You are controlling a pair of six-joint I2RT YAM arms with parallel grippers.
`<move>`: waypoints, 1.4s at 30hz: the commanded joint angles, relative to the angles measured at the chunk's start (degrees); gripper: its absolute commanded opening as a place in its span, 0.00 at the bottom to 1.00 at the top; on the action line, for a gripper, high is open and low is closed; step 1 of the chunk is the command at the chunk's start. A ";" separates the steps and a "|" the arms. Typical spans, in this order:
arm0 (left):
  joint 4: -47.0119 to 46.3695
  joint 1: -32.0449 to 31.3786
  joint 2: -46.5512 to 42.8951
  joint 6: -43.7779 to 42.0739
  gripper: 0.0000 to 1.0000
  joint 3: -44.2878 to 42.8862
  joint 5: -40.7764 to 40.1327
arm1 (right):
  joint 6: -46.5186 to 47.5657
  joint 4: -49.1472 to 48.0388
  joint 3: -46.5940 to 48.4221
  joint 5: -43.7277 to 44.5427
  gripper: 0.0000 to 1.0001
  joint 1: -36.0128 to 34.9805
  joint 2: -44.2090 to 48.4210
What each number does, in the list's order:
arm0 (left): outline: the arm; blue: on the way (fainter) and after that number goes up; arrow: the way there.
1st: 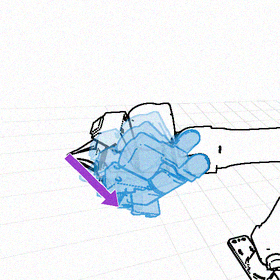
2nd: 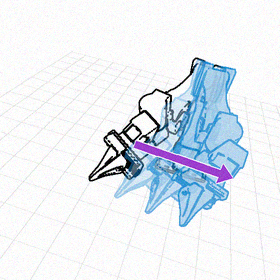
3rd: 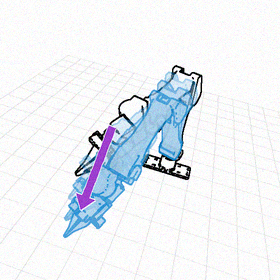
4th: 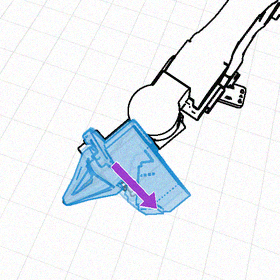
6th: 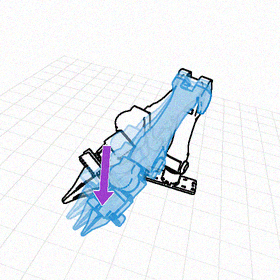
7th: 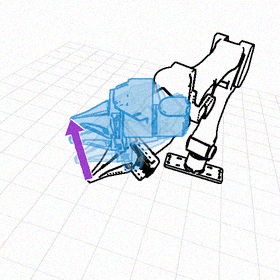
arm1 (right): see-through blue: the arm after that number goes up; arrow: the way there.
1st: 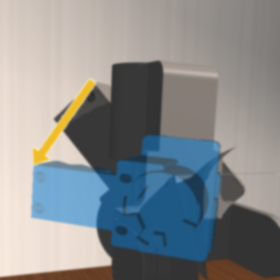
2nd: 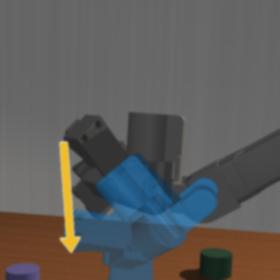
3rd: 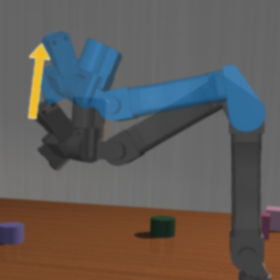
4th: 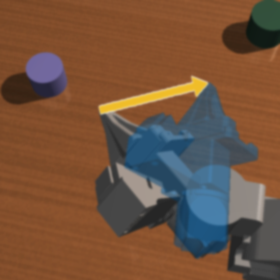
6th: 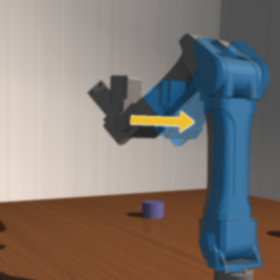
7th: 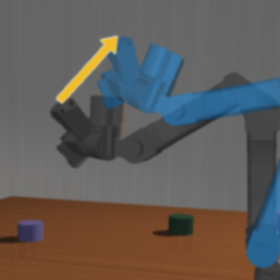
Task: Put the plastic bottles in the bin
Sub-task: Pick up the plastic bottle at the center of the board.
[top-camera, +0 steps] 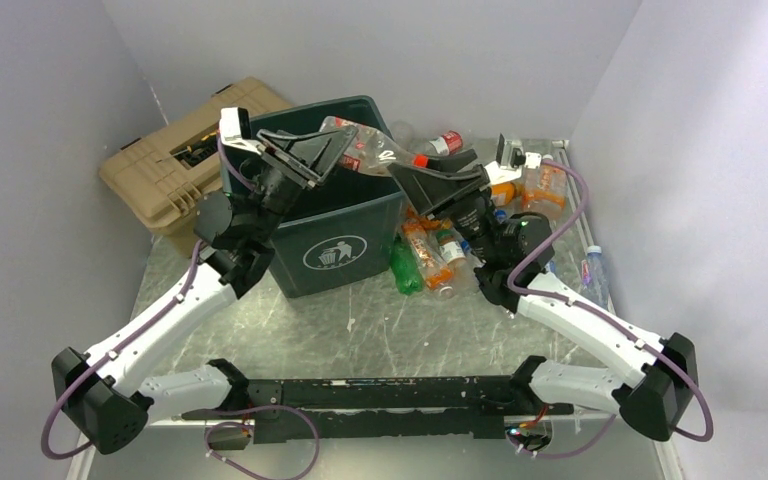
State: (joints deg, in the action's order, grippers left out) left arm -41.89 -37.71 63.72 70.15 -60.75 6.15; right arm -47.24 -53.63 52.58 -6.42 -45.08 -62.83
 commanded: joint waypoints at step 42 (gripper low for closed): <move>83.95 -2.89 12.28 -73.94 0.99 -47.07 49.69 | 35.23 100.74 50.83 -18.71 0.00 -0.16 -0.92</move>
State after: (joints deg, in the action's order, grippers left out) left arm 42.11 -39.22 79.57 0.97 -107.31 51.55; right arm -12.01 46.96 97.03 -21.52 -45.25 -60.82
